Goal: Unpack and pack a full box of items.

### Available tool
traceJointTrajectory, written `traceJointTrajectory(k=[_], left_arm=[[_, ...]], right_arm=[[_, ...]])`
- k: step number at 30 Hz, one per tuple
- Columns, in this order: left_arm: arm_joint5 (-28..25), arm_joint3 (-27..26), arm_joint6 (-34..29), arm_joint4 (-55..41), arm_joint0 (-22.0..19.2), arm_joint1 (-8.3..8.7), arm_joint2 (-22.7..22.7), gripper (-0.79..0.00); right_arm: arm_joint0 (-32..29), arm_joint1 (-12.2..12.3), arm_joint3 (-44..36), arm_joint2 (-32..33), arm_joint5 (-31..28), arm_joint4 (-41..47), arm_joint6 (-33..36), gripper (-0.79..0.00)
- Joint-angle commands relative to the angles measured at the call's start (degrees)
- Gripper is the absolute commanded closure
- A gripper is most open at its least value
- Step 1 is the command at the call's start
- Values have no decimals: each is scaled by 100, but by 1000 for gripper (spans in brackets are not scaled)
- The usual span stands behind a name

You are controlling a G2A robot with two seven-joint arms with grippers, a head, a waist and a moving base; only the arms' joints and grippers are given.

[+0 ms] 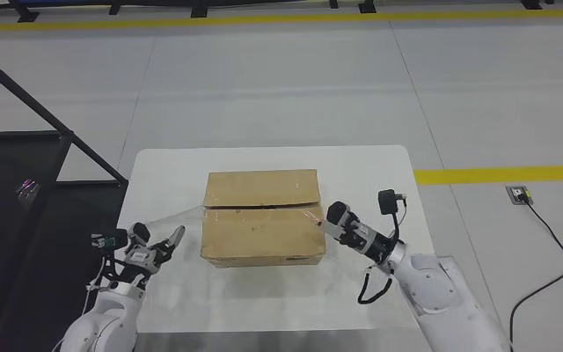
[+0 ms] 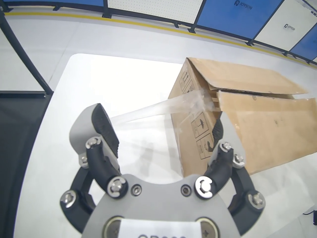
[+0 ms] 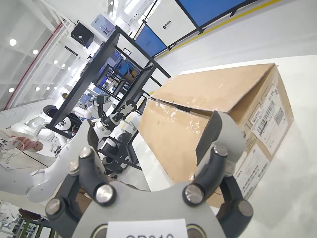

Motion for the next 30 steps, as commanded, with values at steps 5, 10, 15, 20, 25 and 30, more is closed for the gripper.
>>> traceJointTrajectory(k=[5,10,15,20,25,30], left_arm=[[-554,291,-461,-647,-226,35,-156,-785],[-648,493,-746,-1232,-326,52,-315,-785],[-513,484,-751,-1325,-326,45,-306,-785],[-513,484,-751,-1325,-326,45,-306,-785],[-529,445,-716,-1301,-299,44,-283,-785],[-293,514,-698,-1194,-339,40,-228,-785]], right_arm=[[444,-52,801,-176,-210,648,287,-785],[834,-93,1412,-371,-418,1523,1027,-785],[1111,-136,1824,-529,-480,1950,1397,-785],[1372,-161,2193,-589,-512,2259,1676,-785],[1479,-181,2311,-657,-475,2100,1582,-785],[1525,-195,2328,-726,-479,2208,1745,-785]])
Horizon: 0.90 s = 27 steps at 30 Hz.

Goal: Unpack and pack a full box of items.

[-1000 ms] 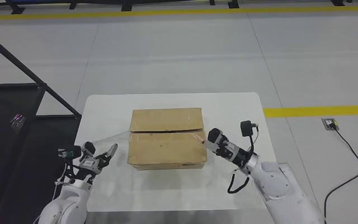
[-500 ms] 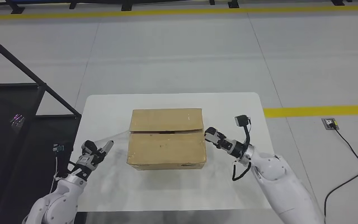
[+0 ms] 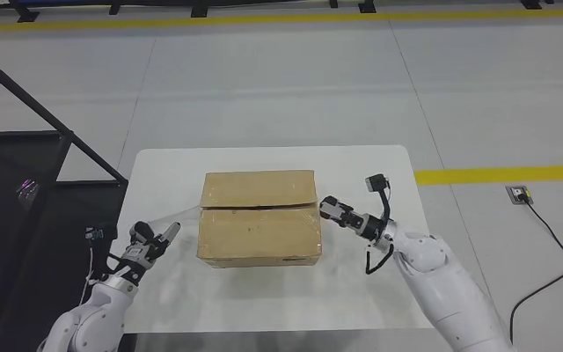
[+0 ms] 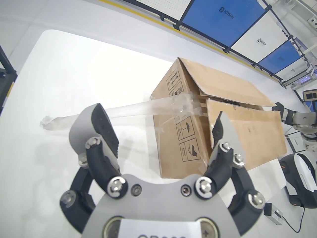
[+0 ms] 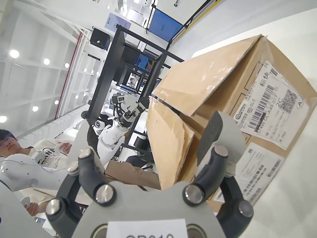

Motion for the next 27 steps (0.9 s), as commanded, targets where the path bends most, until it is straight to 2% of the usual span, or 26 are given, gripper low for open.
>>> traceJointTrajectory(k=[1,7,12,14,17,21,27], left_arm=[[204,42,-4,60,-59,-5,34,-785],[437,131,72,265,-161,-18,178,-785],[391,81,78,282,-162,-20,237,-785],[268,20,77,229,-129,-17,234,-785],[-84,-85,-9,63,-56,1,167,-785],[-811,-190,-221,-4,96,53,29,-785],[-1915,-283,-653,490,324,163,-146,-785]], right_arm=[[8,-8,-7,-30,-32,140,118,-785],[2,-8,-29,-40,-217,836,683,-785],[-49,24,-223,-19,-365,1972,1845,-785],[-86,66,-486,-28,-74,2318,2184,-785],[-224,188,-1004,-35,382,2398,2641,-785],[-417,385,-1459,-45,774,2024,3033,-785],[-488,589,-1515,-314,983,1338,3242,-785]])
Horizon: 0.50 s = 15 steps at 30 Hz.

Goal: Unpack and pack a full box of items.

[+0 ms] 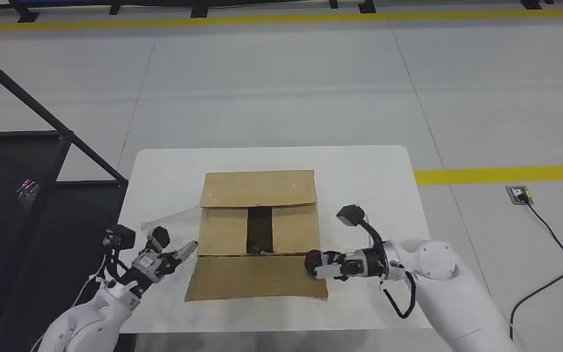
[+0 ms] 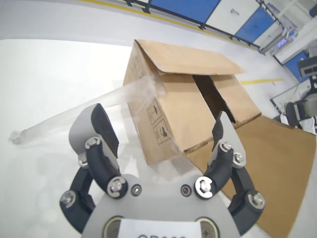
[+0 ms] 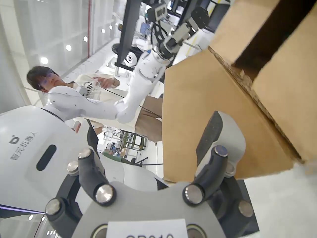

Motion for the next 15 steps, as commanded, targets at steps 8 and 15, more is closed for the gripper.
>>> traceJointTrajectory(k=[8,15], left_arm=[[-546,87,-357,1273,116,91,230,-785],[-410,133,-183,1622,42,108,392,-785]], right_arm=[[243,42,159,-550,-223,297,-223,-785],[459,-57,382,-456,-430,1614,-705,-785]])
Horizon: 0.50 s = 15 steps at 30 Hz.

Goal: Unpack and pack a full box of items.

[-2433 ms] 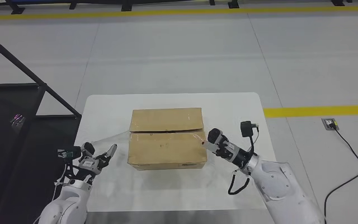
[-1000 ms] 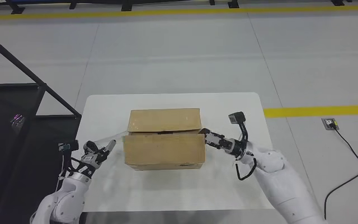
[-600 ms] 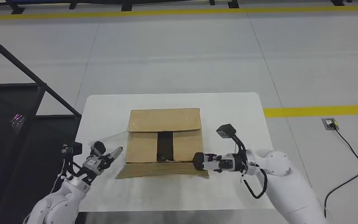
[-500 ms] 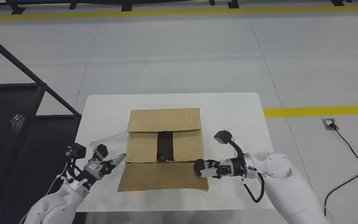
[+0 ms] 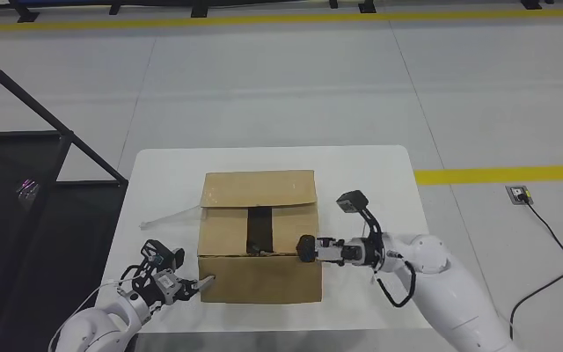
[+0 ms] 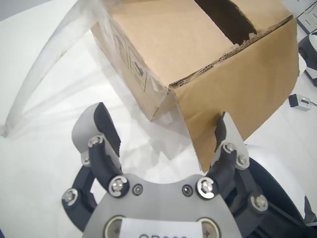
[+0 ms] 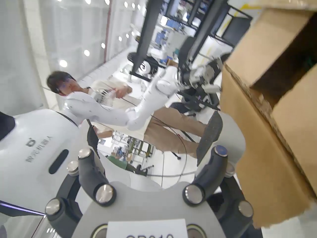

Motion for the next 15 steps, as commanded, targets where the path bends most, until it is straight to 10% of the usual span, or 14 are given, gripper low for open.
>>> traceJointTrajectory(k=[1,15], left_arm=[[31,-3,20,-6,-9,2,-1,-785],[31,-3,20,-6,-9,2,-1,-785]], right_arm=[[2,-2,8,1,14,2,8,-785],[-21,-25,-64,-59,233,-129,-321,-785]])
